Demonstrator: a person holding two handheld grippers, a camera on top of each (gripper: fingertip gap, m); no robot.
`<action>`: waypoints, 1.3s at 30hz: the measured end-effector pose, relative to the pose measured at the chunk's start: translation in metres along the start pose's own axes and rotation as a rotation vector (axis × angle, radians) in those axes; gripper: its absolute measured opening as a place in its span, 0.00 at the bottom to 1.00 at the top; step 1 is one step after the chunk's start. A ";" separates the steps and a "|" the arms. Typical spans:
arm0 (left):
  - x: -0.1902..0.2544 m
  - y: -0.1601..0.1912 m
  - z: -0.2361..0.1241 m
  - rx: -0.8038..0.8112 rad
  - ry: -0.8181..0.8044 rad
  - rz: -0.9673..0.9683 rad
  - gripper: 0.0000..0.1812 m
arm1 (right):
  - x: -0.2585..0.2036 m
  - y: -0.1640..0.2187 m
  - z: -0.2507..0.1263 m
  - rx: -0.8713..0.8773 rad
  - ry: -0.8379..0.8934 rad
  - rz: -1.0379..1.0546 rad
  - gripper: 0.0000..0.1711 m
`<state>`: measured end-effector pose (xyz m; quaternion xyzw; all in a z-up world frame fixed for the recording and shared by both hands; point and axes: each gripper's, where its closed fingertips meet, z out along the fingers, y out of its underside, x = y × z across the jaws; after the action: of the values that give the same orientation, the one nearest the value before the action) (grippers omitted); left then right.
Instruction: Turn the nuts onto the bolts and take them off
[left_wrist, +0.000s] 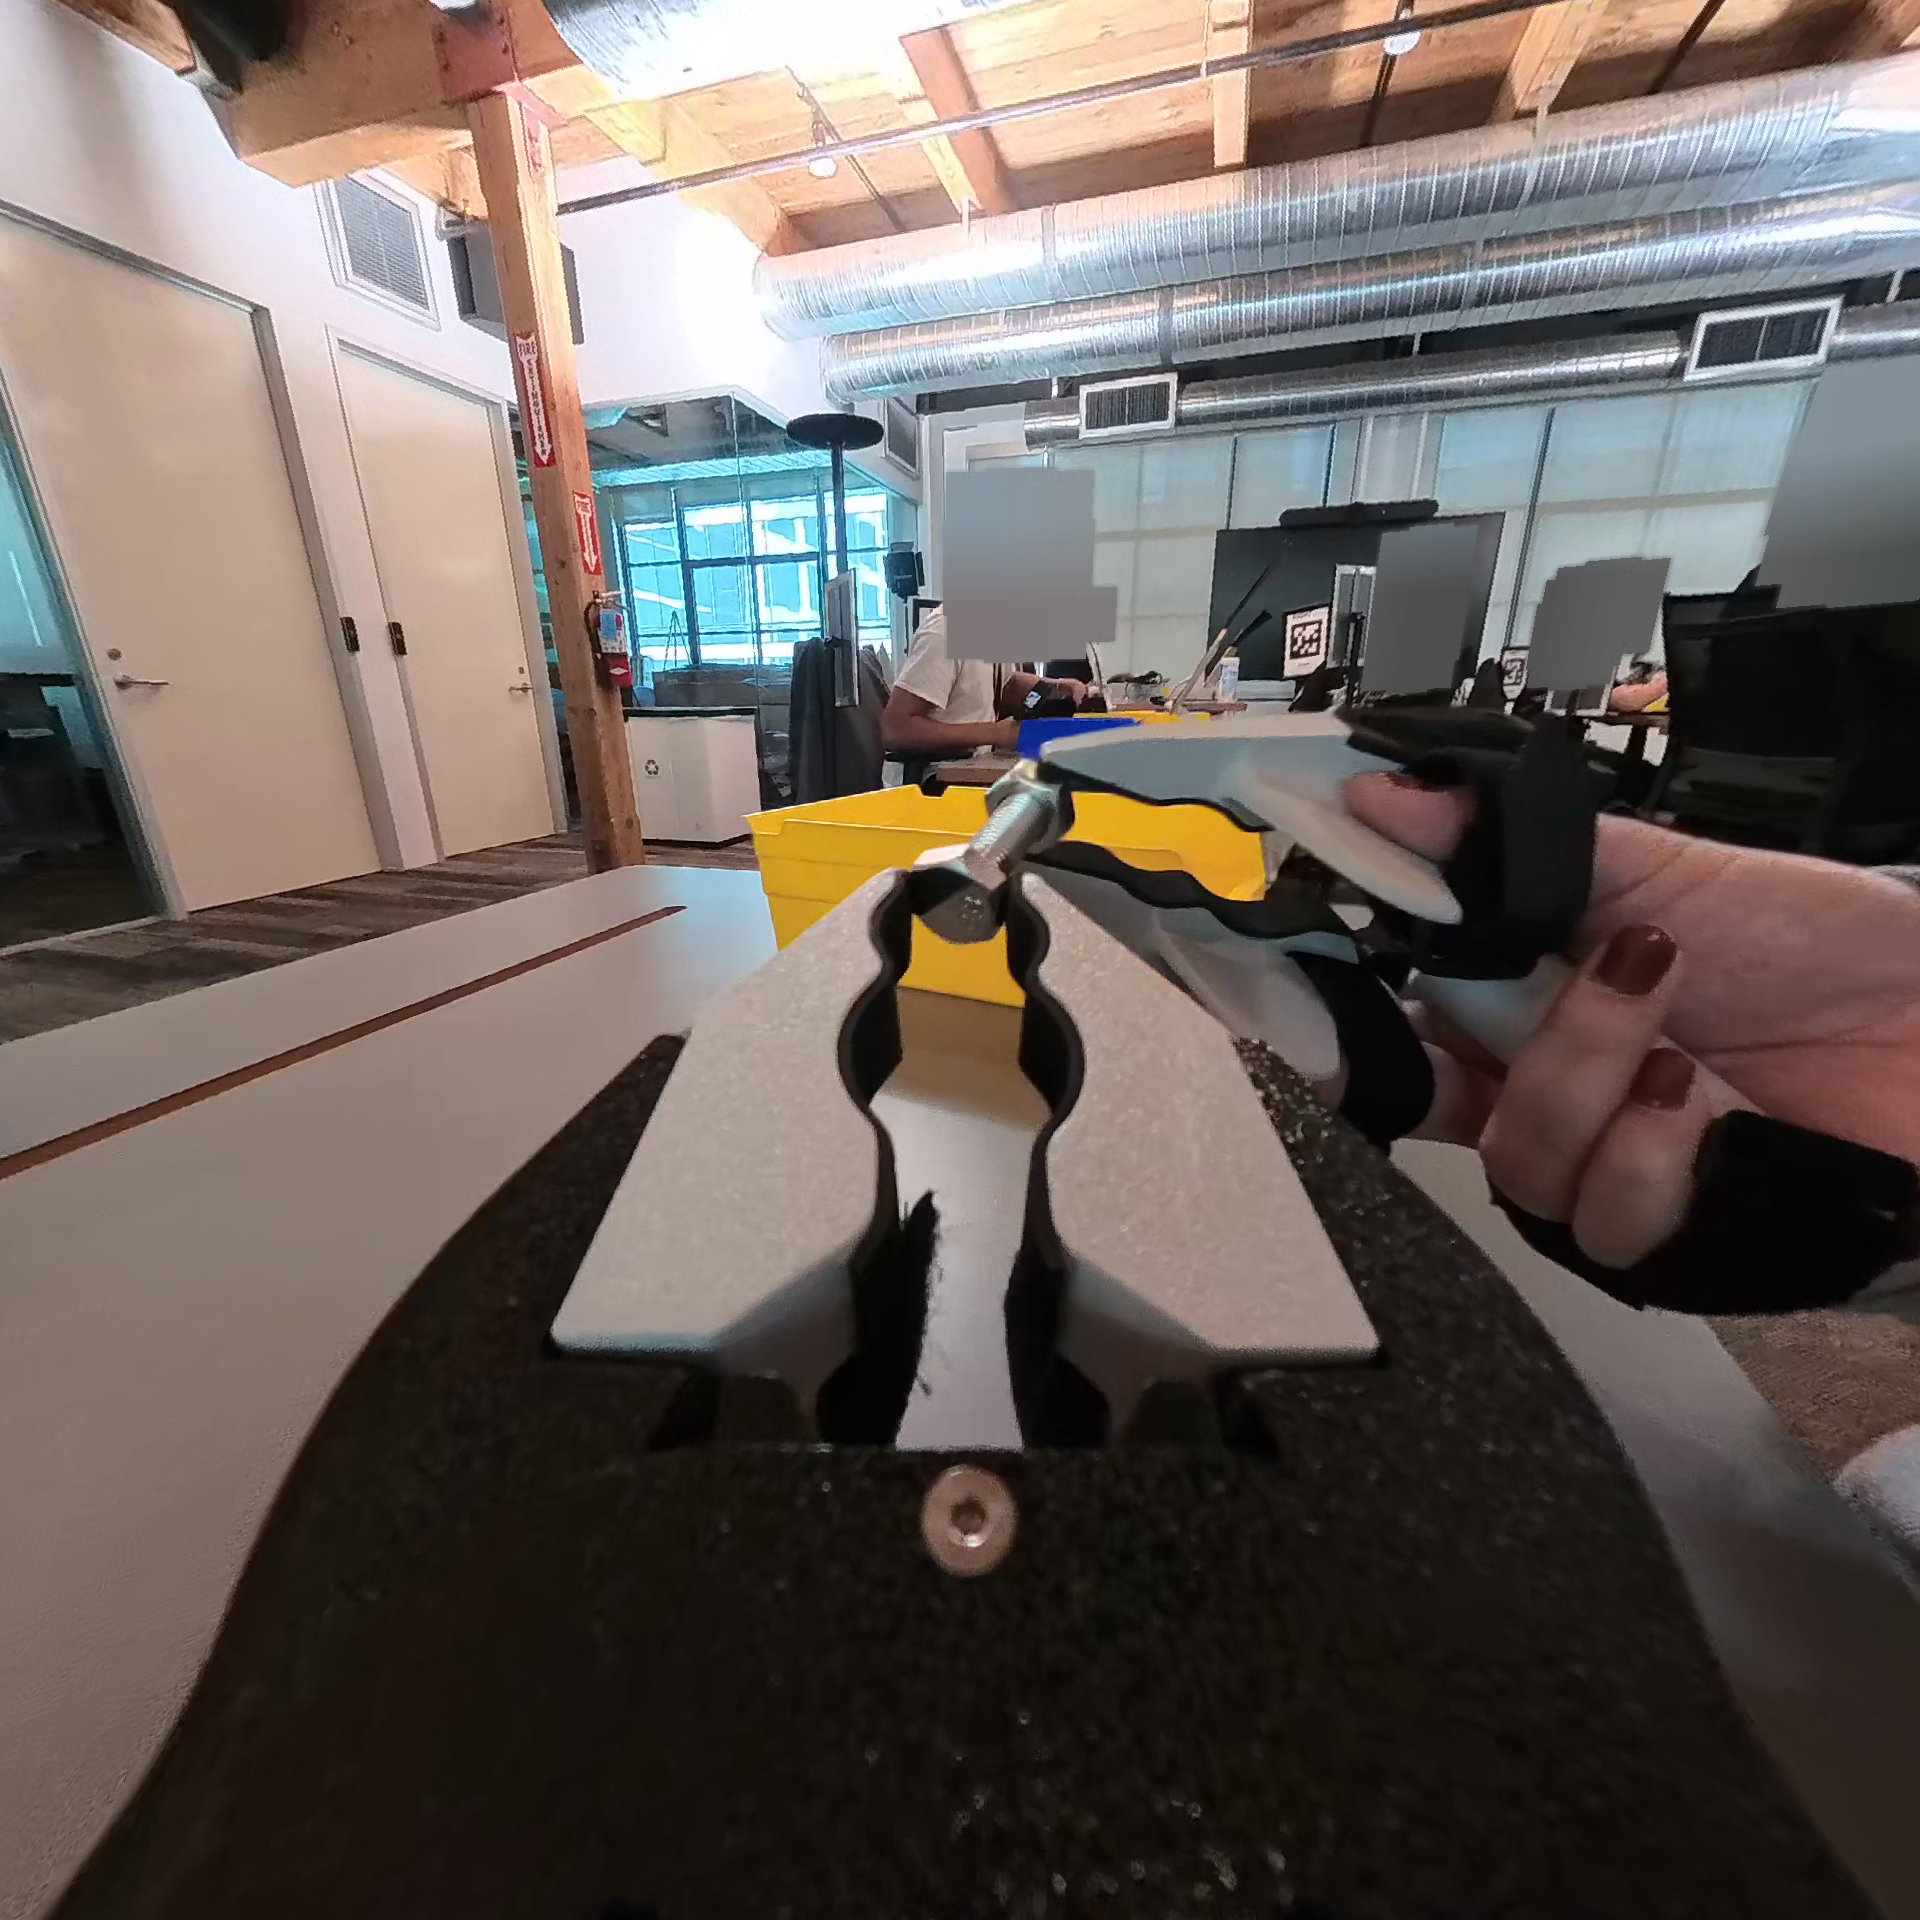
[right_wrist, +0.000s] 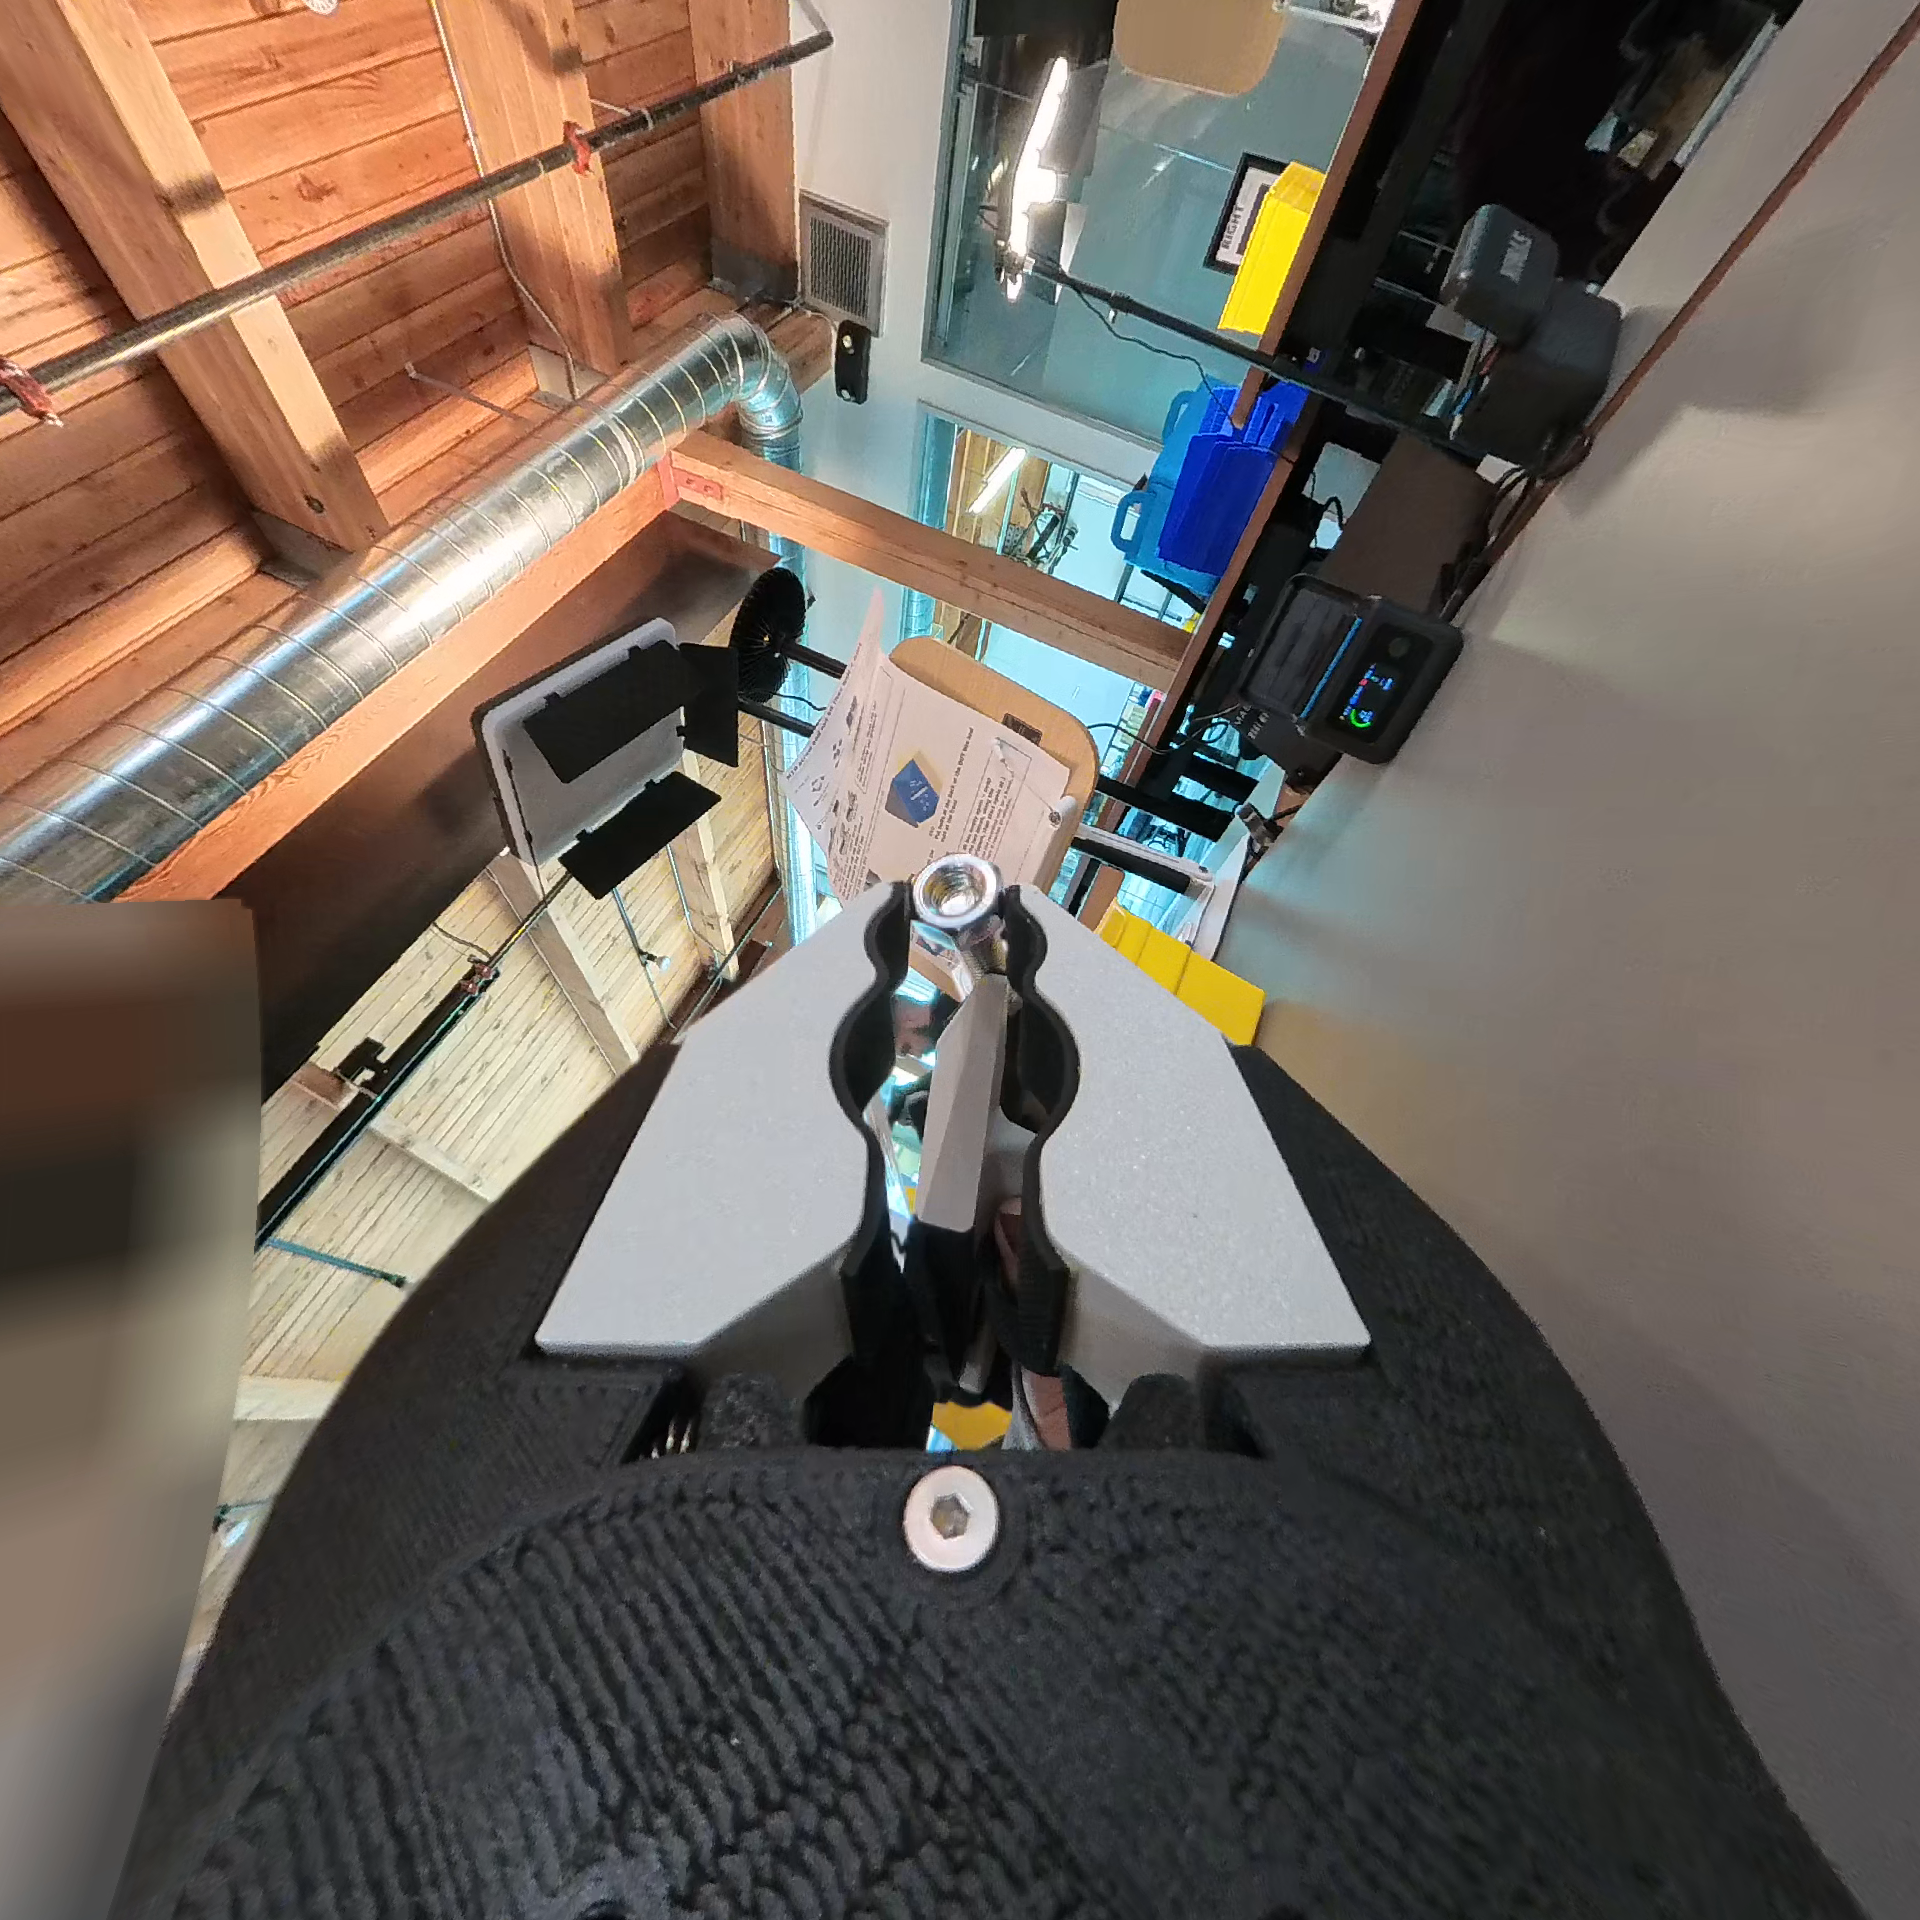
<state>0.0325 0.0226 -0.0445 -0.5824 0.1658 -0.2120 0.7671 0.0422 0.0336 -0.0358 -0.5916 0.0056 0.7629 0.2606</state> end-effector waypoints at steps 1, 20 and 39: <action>-0.001 0.000 0.000 0.006 -0.002 -0.016 0.08 | -0.001 0.001 0.000 -0.004 -0.001 -0.006 0.09; 0.006 -0.020 -0.006 0.182 0.250 -0.432 0.08 | -0.040 0.000 0.001 0.045 -0.162 -0.747 0.34; 0.013 -0.032 -0.013 0.317 0.520 -0.820 0.08 | -0.061 0.053 0.006 -0.109 -0.340 -1.223 0.46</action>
<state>0.0329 -0.0029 -0.0169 -0.4040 0.0747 -0.6559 0.6332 0.0251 -0.0338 0.0058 -0.3709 -0.4133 0.5589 0.6159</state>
